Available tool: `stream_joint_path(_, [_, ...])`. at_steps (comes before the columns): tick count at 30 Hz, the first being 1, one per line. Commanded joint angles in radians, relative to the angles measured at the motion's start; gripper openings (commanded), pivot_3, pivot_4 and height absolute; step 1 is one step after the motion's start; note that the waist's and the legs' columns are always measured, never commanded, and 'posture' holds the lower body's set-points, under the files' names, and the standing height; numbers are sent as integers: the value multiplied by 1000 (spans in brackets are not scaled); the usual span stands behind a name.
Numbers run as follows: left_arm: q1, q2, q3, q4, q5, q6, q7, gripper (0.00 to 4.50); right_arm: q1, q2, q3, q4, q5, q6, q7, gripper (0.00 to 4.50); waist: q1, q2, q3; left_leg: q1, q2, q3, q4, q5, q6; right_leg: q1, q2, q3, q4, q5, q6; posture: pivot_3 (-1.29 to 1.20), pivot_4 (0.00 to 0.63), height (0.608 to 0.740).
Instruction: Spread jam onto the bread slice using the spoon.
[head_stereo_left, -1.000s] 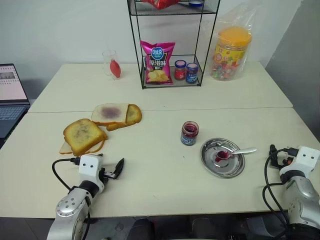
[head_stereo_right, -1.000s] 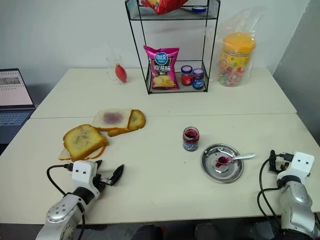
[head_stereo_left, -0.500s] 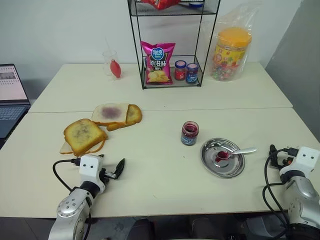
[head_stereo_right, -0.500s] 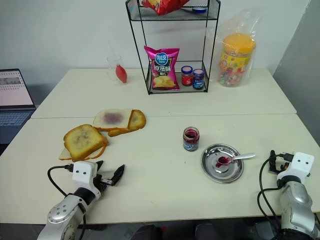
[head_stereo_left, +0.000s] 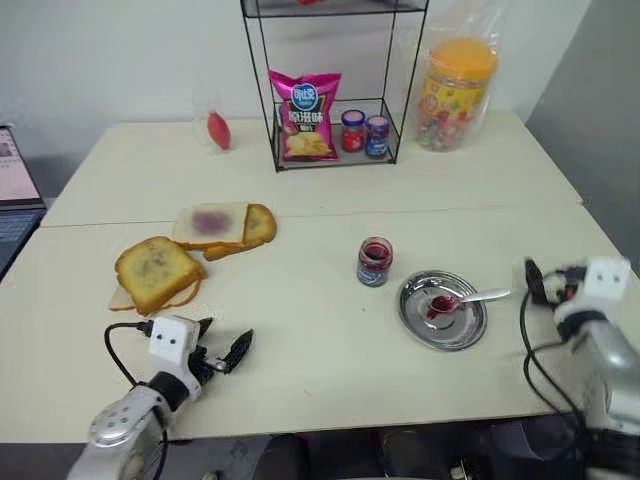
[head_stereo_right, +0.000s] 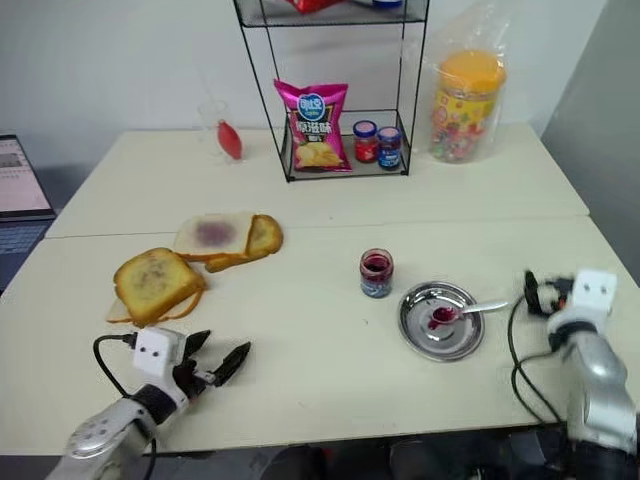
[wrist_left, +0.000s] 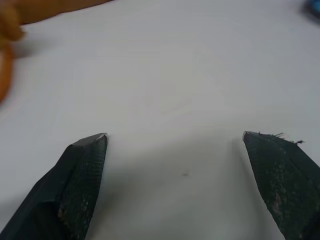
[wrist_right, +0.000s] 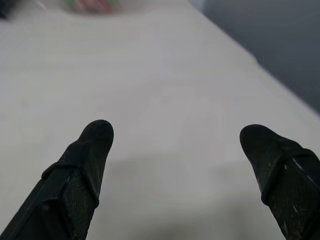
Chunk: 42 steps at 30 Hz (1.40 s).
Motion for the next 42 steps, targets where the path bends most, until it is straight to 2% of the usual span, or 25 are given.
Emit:
stream_joint_path(1, [-51,45,209,-73,-390,158,63,4500,-136,-78,103,-69,106,148,174,4476,1,-9,5,-1,1,-2,0,0,0,0,1,-3,0,0,0,0,150,740])
stream_joint_path(3, [-88,66,302,-50,-525,193,130,4500,-241,-92,146,-58,168,219,249,4476,2,-13,7,-5,3,-7,1,0,0,-2,4,-7,1,0,-1,0,150,740])
stream_joint_path(7, [-171,49,460,85,-651,165,313,4500,-455,-71,276,-58,332,369,460,4476,4,-10,9,-16,2,-14,1,0,0,-12,4,-10,4,3,-6,0,150,740])
stream_joint_path(11, [-142,-17,487,82,-746,168,416,4500,-546,-23,378,-91,438,463,588,4476,9,-11,8,-18,3,-18,1,0,-1,-12,3,-16,1,3,-7,0,150,740])
stream_joint_path(15, [-88,-129,449,85,-812,157,482,4500,-557,17,485,-125,456,480,680,4476,24,-11,8,-23,0,-21,2,-2,-5,-14,-10,-23,-1,2,-6,0,150,740])
stream_joint_path(22, [-124,-211,405,142,-810,95,515,4500,-554,60,530,-134,443,474,679,4476,55,-11,8,-29,-2,-30,16,-2,-5,-13,-10,-31,3,4,-8,0,150,740])
stream_joint_path(29, [-247,-199,392,302,-816,81,524,4500,-553,63,530,-134,422,477,659,4476,55,-11,8,-28,-3,-24,18,5,-4,-11,-2,-31,5,10,-8,0,150,740])
stream_joint_path(34, [-282,-177,372,363,-795,103,522,4500,-552,63,522,-145,419,485,647,4476,53,-11,8,-27,-2,-23,18,6,-5,-13,2,-29,11,10,-9,0,150,740])
stream_joint_path(42, [-332,-174,409,412,-799,76,538,4500,-550,55,502,-169,431,506,624,4476,53,-11,8,-23,-1,-24,17,6,-5,-13,6,-29,17,8,-13,0,150,740])
